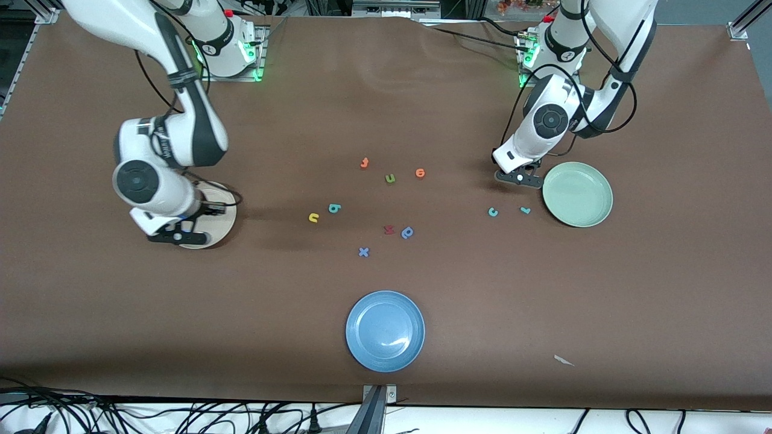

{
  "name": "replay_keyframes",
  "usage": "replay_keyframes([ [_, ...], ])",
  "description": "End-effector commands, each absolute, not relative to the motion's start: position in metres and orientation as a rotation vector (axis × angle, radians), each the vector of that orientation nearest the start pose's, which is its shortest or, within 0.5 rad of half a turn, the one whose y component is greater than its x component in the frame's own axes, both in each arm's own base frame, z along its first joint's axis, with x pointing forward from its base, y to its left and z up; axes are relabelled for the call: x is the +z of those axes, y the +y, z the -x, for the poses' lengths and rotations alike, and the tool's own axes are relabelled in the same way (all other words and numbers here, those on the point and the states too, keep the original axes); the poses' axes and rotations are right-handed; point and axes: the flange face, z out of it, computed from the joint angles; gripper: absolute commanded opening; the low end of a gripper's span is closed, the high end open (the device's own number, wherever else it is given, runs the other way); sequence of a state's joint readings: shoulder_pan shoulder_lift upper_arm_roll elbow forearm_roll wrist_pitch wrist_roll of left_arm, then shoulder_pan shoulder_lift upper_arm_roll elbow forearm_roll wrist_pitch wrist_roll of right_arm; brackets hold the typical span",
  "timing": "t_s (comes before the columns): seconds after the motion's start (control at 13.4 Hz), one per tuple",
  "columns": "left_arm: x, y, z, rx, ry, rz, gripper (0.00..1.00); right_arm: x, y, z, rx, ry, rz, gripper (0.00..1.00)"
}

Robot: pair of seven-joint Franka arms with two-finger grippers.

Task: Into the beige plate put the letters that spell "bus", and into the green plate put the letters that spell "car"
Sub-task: 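Release the s onto the white plate while the left gripper releases the d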

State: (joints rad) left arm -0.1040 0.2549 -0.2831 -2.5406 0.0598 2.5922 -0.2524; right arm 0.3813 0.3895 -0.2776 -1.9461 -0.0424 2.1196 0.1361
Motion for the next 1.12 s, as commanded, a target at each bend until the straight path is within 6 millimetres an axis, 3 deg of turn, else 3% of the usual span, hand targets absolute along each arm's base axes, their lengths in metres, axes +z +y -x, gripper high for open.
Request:
replay_keyframes([
  [0.0, 0.162, -0.169, -0.399, 0.302, 0.312, 3.087, 0.3, 0.25, 0.024, -0.579, 0.395, -0.098, 3.287, 0.12],
  [0.22, 0.169, -0.169, -0.402, 0.275, 0.311, 3.088, 0.12, 0.228, -0.001, -0.581, 0.407, -0.135, 3.284, 0.12],
  [0.37, 0.178, -0.169, -0.404, 0.257, 0.306, 3.086, 0.09, 0.222, -0.008, -0.581, 0.415, -0.155, 3.276, 0.18],
  [0.45, 0.184, -0.167, -0.405, 0.257, 0.31, 3.079, 0.05, 0.223, -0.008, -0.581, 0.412, -0.154, 3.276, 0.49],
  [0.52, 0.195, -0.163, -0.408, 0.249, 0.308, 3.071, 0.04, 0.224, -0.007, -0.583, 0.403, -0.144, 3.274, 0.99],
  [0.74, 0.231, -0.142, -0.423, 0.191, 0.389, 3.055, 0.0, 0.245, 0.015, -0.592, 0.351, -0.119, 3.253, 1.0],
  [1.04, 0.25, -0.089, -0.443, 0.146, 0.552, 3.041, 0.0, 0.29, 0.104, -0.61, 0.318, 0.117, 3.204, 1.0],
])
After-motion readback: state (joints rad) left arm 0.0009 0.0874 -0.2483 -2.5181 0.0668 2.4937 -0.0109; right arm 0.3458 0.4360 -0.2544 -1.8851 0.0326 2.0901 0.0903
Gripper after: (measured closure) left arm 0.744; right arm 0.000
